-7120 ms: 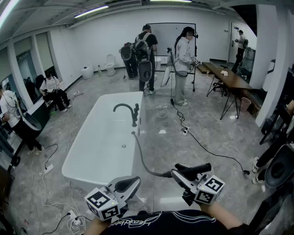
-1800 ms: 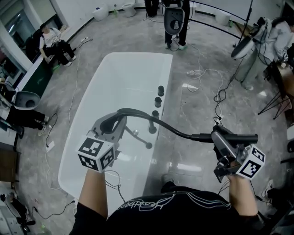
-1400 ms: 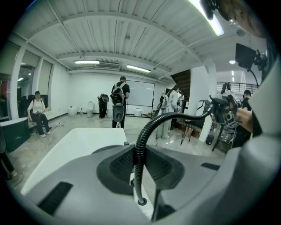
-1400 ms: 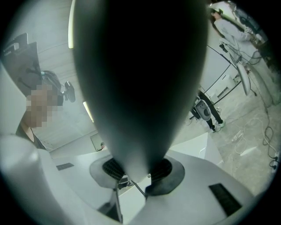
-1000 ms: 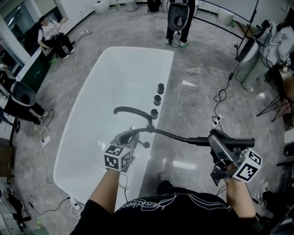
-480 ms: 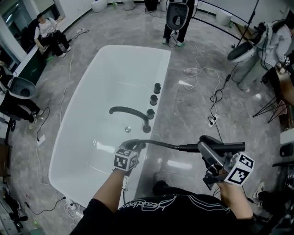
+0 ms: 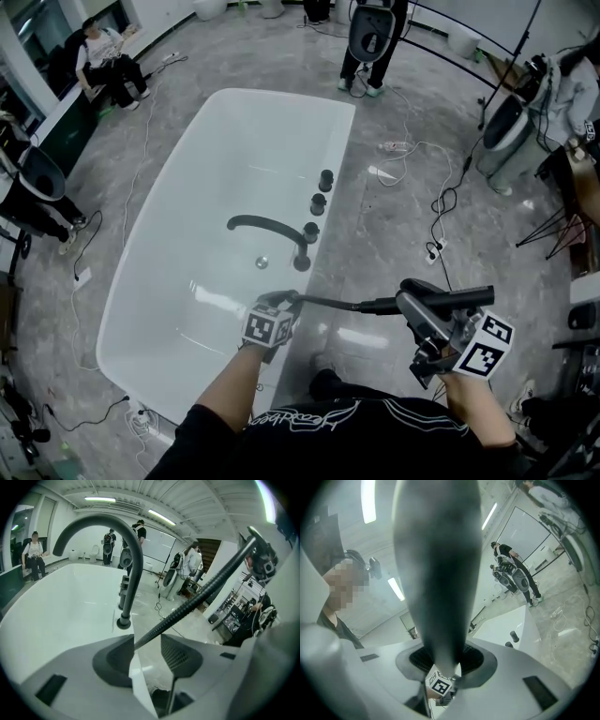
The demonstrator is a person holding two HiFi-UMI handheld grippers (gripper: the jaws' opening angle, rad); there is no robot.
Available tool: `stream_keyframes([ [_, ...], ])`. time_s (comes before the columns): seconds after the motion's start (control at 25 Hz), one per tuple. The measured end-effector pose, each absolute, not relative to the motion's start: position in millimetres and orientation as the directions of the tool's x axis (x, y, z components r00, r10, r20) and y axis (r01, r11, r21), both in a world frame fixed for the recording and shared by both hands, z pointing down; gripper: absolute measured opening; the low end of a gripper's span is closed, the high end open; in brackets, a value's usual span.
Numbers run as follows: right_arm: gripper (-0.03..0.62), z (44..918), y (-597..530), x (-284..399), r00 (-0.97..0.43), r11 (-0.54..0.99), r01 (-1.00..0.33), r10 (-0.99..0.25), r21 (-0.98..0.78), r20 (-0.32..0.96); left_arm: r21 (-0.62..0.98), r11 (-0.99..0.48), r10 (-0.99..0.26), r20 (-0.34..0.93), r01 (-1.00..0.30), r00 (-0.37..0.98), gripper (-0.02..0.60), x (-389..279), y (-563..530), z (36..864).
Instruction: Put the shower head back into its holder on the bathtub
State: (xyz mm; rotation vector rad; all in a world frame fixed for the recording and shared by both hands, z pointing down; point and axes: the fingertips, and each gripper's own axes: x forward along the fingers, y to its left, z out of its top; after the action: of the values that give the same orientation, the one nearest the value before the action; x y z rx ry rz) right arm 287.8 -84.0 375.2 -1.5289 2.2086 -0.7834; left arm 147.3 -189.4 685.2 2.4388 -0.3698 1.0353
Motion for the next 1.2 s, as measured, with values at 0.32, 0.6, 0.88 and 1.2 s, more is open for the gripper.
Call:
stream_keyframes([
  [0.32,0.120,396,-94,280,-0.363,0.245,-0.761,-0.928,-0.601,0.082,0.333,-0.847,-0.078,0.695,-0.415,0.715,0.183,123,-179,663],
  [0.6,0.120,417,-129,256,-0.377,0.241,-0.770,-0.918,-0.590,0.118,0.391,-0.830,-0.146,0.535,-0.398,0.832,0.054,96,-192,585],
  [0.88,0.120,424,-145,244,-0.406,0.271,-0.811,-0.899,-0.518,0.165,0.396,-0.853,-0.191,0.367,-0.338,0.911,0.005,87,-169,490],
  [1.2,0.120,466,-166,216,-0.422,0.302,-0.868,-0.866,-0.394,0.268,0.356,-0.871,-0.244,0.286,-0.339,0.927,0.005,48,-149,442],
])
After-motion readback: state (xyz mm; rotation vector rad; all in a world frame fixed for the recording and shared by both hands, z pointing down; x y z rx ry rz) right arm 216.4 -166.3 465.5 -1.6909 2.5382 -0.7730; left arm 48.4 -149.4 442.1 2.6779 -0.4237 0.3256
